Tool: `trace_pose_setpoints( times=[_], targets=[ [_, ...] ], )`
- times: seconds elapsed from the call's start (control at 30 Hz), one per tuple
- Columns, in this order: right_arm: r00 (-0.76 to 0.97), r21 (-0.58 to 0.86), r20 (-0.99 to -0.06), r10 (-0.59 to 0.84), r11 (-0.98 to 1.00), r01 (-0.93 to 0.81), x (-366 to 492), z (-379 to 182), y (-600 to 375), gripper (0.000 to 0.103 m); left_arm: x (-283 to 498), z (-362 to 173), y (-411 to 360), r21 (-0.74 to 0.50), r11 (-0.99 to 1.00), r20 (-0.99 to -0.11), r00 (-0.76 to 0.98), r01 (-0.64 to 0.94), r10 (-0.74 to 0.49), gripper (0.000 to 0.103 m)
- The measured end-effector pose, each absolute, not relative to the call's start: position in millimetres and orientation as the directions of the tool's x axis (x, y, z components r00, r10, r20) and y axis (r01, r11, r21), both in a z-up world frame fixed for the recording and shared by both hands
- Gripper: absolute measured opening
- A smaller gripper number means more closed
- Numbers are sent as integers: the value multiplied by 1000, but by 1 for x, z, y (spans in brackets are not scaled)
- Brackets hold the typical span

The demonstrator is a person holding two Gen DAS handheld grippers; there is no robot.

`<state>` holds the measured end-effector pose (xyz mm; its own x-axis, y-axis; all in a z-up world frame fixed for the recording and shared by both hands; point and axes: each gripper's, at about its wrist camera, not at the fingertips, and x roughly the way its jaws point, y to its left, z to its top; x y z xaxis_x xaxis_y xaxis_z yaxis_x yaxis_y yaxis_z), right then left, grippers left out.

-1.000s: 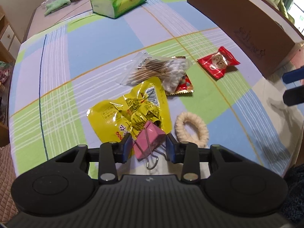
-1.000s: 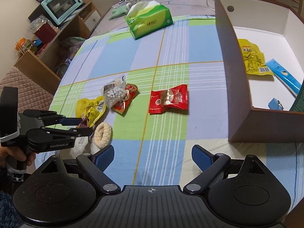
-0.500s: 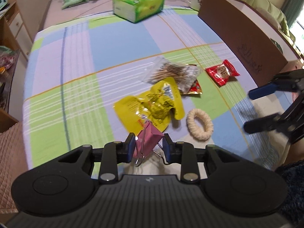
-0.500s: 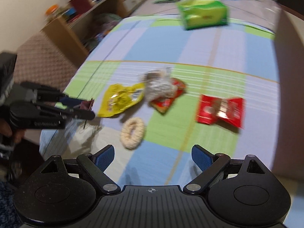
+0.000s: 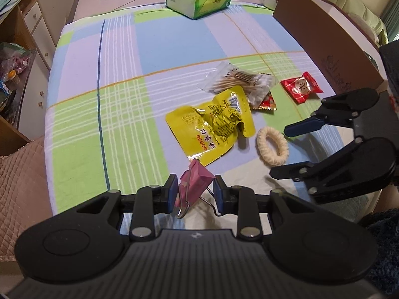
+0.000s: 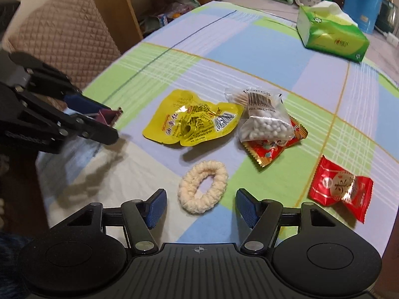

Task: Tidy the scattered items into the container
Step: 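Grasp the pink binder clip with the left tool while the right tool grasps the cream ring snack, then carry the pink clip and cream ring with both tools over the open box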

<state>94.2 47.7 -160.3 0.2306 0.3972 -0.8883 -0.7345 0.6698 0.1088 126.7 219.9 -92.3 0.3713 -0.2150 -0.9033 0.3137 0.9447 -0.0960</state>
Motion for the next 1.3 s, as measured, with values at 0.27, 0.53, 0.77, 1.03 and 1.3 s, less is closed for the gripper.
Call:
trace_pose_setpoints(
  times=[0.27,0.53,0.77,1.03,1.3],
  targets=[
    [251,90,-885,393,672,-735,91,-153,36,16,130,-88,205,-83,927,-905,362,365,-224,26],
    [266,223,-837,478,742,-632,99,-104,-25,16,137,-68,164,-58,891,-891,380,450,-250,26],
    [310,258,-801,513,762,-594,95,-68,-74,16,142,-45,116,-24,848,-875,400,529,-274,26],
    [401,272,-745,532,792,-546,93,-30,-138,16,152,-12,53,29,784,-844,435,620,-313,26],
    [500,234,-718,484,844,-482,105,0,-211,16,173,23,-10,86,739,-798,490,668,-350,26]
  ],
)
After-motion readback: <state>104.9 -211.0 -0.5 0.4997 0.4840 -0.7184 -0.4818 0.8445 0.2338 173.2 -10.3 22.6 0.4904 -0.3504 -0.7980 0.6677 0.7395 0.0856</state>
